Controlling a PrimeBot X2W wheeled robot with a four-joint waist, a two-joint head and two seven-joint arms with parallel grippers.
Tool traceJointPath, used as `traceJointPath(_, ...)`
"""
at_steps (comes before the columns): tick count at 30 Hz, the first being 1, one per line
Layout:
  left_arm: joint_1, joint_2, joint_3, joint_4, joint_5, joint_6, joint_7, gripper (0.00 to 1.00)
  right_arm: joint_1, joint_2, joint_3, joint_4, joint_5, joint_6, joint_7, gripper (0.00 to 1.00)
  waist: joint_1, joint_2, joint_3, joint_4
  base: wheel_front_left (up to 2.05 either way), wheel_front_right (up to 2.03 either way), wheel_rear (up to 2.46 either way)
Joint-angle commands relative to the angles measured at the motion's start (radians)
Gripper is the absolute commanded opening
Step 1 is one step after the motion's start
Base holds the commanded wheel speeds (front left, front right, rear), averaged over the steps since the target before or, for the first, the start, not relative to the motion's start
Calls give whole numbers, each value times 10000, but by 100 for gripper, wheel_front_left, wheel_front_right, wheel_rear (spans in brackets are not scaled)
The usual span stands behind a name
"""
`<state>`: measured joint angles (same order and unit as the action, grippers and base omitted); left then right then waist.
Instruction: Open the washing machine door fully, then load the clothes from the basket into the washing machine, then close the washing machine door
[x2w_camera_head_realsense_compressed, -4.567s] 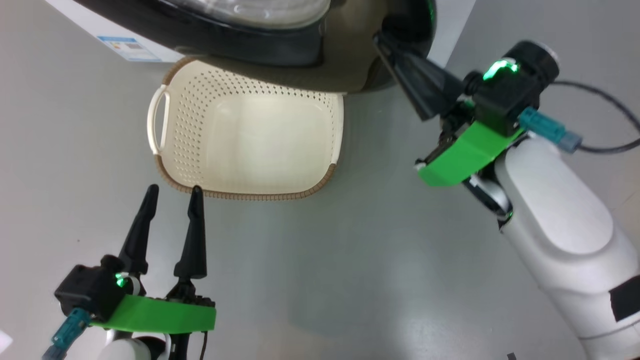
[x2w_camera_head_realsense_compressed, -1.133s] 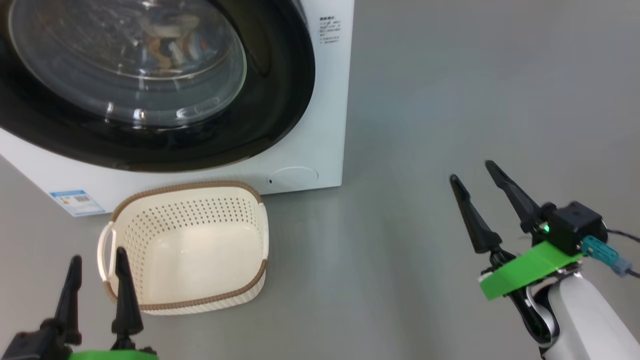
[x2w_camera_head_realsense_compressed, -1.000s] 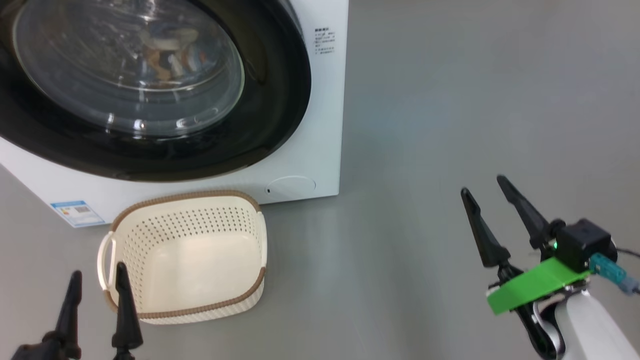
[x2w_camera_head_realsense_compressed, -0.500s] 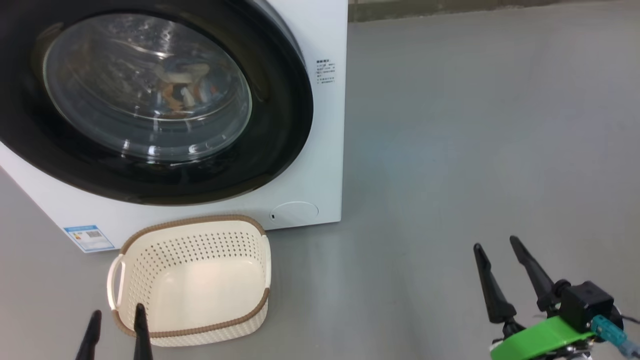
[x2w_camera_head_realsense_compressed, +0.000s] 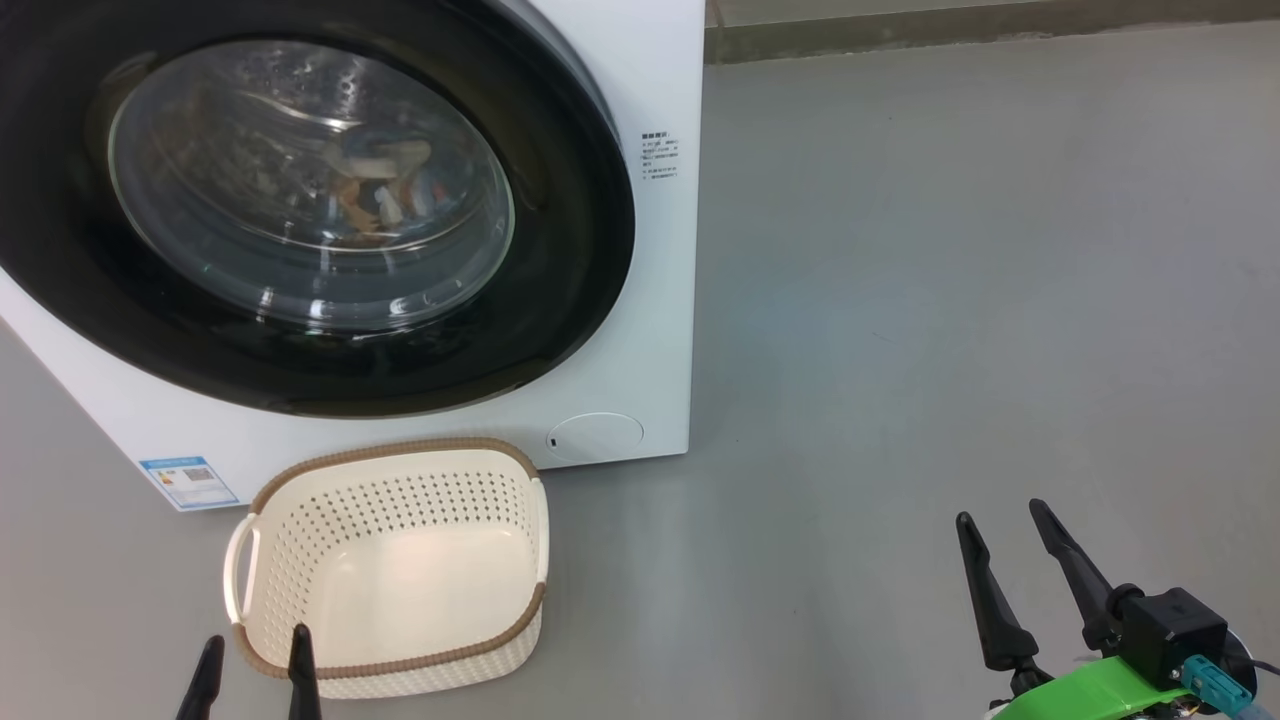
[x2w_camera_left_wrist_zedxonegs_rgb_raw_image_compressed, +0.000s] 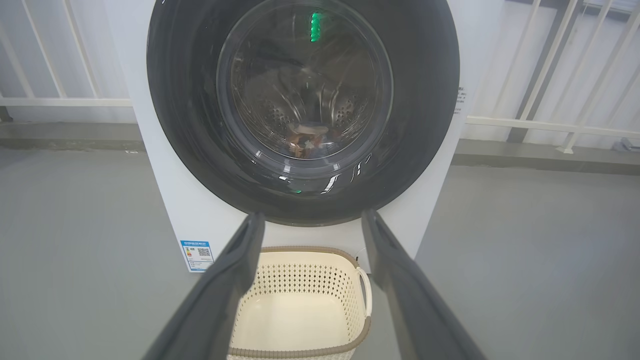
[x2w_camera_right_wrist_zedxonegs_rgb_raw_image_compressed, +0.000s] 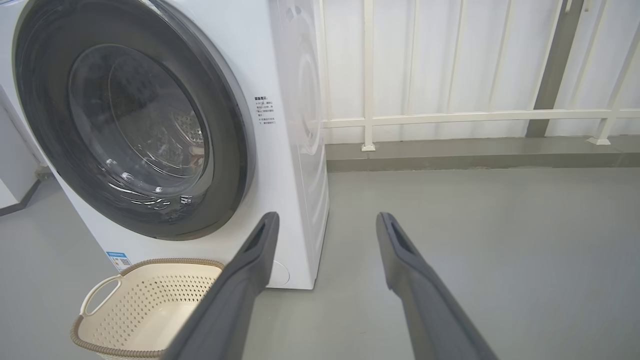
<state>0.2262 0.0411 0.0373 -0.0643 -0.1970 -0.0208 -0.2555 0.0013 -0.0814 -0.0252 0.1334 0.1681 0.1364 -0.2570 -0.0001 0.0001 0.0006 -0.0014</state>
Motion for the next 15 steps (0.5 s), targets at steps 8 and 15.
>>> traceJointPath(8,-146,91,286,-243,-3,5,-63,100,-91,40,94,-242,-134,-57,-48,100,1,-1,-11,53,0,0,0)
traceJointPath(15,-24,-122,-79,446,-238,-109,39,0,15,184,-161,499,210,1,70,0,1,-1,-9,62,0,0,0)
